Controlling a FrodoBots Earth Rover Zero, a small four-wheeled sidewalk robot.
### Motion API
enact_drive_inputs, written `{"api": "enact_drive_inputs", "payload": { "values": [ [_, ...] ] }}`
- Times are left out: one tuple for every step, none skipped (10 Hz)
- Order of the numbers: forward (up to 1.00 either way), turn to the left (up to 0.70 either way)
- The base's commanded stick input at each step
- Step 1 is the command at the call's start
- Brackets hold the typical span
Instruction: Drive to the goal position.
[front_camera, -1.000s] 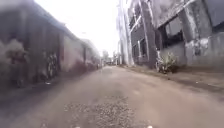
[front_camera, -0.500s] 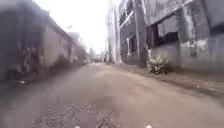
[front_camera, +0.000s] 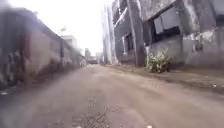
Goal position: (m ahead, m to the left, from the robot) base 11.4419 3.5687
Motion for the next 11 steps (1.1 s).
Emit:
{"api": "enact_drive_inputs", "payload": {
  "values": [
    [1.00,0.00],
    [1.00,0.00],
    [1.00,0.00],
    [1.00,0.00],
    [1.00,0.00],
    [1.00,0.00],
    [1.00,0.00],
    [1.00,0.00],
    [1.00,0.00],
    [1.00,0.08],
    [1.00,0.25]
  ]
}}
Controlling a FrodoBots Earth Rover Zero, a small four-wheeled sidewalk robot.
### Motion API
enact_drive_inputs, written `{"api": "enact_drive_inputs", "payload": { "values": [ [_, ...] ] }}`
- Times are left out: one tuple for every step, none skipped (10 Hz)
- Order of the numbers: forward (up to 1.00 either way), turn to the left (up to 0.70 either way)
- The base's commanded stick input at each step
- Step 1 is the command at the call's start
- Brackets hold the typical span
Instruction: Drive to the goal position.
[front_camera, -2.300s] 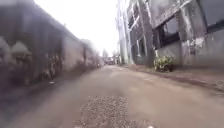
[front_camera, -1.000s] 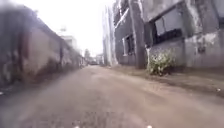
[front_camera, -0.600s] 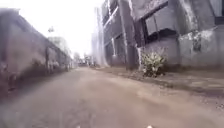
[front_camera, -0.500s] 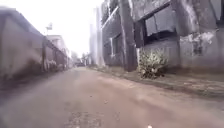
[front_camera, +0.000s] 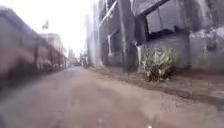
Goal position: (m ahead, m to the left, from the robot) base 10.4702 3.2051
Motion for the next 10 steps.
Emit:
{"api": "enact_drive_inputs", "payload": {
  "values": [
    [1.00,0.27],
    [1.00,0.27],
    [1.00,0.27],
    [1.00,0.27],
    [1.00,0.27],
    [1.00,0.27],
    [1.00,0.27],
    [1.00,0.27],
    [1.00,0.27],
    [1.00,0.27]
  ]
}}
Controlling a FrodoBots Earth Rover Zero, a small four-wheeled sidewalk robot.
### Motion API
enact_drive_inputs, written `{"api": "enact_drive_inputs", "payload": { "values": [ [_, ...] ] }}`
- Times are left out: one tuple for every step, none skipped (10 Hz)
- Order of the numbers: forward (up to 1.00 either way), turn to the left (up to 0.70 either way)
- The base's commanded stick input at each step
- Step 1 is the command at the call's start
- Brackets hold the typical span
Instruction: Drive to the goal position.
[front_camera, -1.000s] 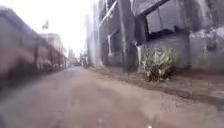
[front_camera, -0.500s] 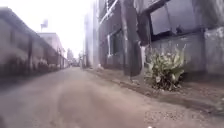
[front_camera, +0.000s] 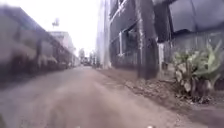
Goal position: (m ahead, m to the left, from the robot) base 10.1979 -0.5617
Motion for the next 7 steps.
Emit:
{"api": "enact_drive_inputs", "payload": {
  "values": [
    [1.00,0.27],
    [1.00,0.27],
    [1.00,0.27],
    [1.00,0.00],
    [1.00,0.00],
    [1.00,0.00],
    [1.00,0.00]
  ]
}}
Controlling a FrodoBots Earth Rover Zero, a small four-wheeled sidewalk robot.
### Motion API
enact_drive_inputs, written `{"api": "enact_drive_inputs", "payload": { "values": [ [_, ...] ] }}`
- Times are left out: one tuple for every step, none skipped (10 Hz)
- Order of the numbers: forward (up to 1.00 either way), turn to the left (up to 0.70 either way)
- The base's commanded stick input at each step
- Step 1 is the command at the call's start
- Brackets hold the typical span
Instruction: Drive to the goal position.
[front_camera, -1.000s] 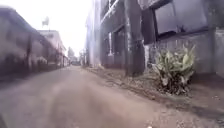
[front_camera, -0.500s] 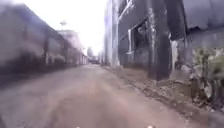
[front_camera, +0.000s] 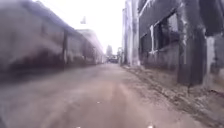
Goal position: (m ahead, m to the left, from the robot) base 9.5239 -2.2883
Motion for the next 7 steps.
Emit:
{"api": "enact_drive_inputs", "payload": {
  "values": [
    [1.00,0.00],
    [1.00,0.00],
    [1.00,-0.14],
    [1.00,-0.27],
    [1.00,-0.27],
    [1.00,-0.27],
    [1.00,-0.27]
  ]
}}
